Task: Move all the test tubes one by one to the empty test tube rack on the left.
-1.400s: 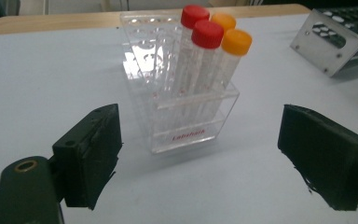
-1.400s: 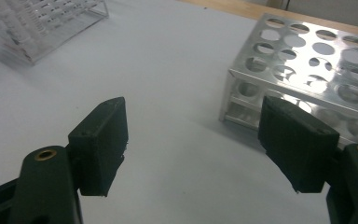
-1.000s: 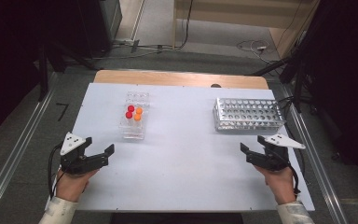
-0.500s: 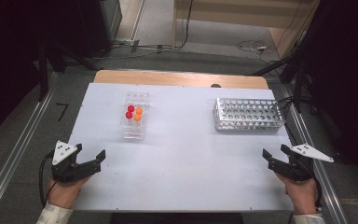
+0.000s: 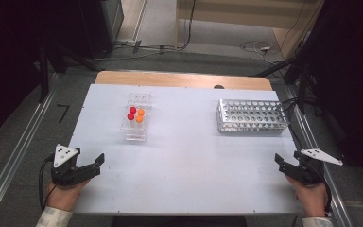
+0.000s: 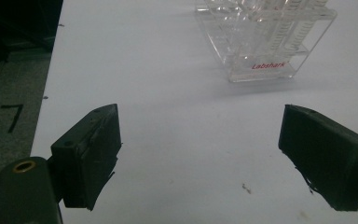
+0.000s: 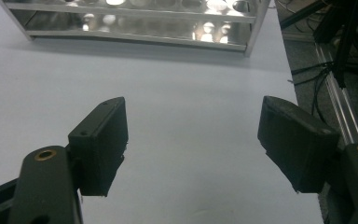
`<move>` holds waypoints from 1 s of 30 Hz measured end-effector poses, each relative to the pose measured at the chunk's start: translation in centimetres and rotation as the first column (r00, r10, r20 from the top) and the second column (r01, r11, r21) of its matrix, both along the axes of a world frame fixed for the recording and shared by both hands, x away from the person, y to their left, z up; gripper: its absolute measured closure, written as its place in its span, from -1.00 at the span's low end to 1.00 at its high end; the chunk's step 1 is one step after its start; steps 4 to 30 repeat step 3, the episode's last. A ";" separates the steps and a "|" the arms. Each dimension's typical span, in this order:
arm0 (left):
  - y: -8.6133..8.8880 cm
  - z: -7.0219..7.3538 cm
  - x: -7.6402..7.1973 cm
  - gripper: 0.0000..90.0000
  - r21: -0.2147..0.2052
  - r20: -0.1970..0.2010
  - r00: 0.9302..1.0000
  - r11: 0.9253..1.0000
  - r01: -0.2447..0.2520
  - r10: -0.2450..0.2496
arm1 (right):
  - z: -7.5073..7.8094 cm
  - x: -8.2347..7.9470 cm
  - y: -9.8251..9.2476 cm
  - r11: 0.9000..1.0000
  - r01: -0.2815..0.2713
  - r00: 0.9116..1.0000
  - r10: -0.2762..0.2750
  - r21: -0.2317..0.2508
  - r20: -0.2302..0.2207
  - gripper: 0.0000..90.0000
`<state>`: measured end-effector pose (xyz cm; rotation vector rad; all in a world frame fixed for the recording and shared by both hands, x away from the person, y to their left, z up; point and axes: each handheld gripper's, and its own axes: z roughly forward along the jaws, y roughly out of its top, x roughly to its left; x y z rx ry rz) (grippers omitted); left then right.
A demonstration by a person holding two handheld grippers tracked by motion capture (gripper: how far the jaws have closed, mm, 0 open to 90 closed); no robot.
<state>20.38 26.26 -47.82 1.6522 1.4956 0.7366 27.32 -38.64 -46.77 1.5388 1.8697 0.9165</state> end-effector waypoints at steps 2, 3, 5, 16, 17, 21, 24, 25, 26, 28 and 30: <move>0.0 -0.2 0.2 -0.71 -0.001 -0.008 1.000 1.000 -0.001 0.001 | -0.1 0.1 -0.2 1.000 0.004 1.000 -0.004 0.010 -0.003 -0.49; 0.0 -0.2 0.3 -0.71 0.001 -0.011 1.000 1.000 -0.003 0.003 | -0.2 0.1 -0.2 1.000 0.006 1.000 -0.006 0.014 -0.008 -0.49; 0.0 -0.2 0.3 -0.71 0.001 -0.011 1.000 1.000 -0.003 0.003 | -0.2 0.1 -0.2 1.000 0.006 1.000 -0.006 0.014 -0.008 -0.49; 0.0 -0.2 0.3 -0.71 0.001 -0.011 1.000 1.000 -0.003 0.003 | -0.2 0.1 -0.2 1.000 0.006 1.000 -0.006 0.014 -0.008 -0.49; 0.0 -0.2 0.3 -0.71 0.001 -0.011 1.000 1.000 -0.003 0.003 | -0.2 0.1 -0.2 1.000 0.006 1.000 -0.006 0.014 -0.008 -0.49; 0.0 -0.2 0.3 -0.71 0.001 -0.011 1.000 1.000 -0.003 0.003 | -0.2 0.1 -0.2 1.000 0.006 1.000 -0.006 0.014 -0.008 -0.49; 0.0 -0.2 0.3 -0.71 0.001 -0.011 1.000 1.000 -0.003 0.003 | -0.2 0.1 -0.2 1.000 0.006 1.000 -0.006 0.014 -0.008 -0.49; 0.0 -0.2 0.3 -0.71 0.001 -0.011 1.000 1.000 -0.003 0.003 | -0.2 0.1 -0.2 1.000 0.006 1.000 -0.006 0.014 -0.008 -0.49; 0.0 -0.2 0.3 -0.71 0.001 -0.011 1.000 1.000 -0.003 0.003 | -0.2 0.1 -0.2 1.000 0.006 1.000 -0.006 0.014 -0.008 -0.49; 0.0 -0.2 0.3 -0.71 0.001 -0.011 1.000 1.000 -0.003 0.003 | -0.2 0.1 -0.2 1.000 0.006 1.000 -0.006 0.014 -0.008 -0.49; 0.0 -0.2 0.3 -0.71 0.001 -0.011 1.000 1.000 -0.003 0.003 | -0.2 0.1 -0.2 1.000 0.006 1.000 -0.006 0.014 -0.008 -0.49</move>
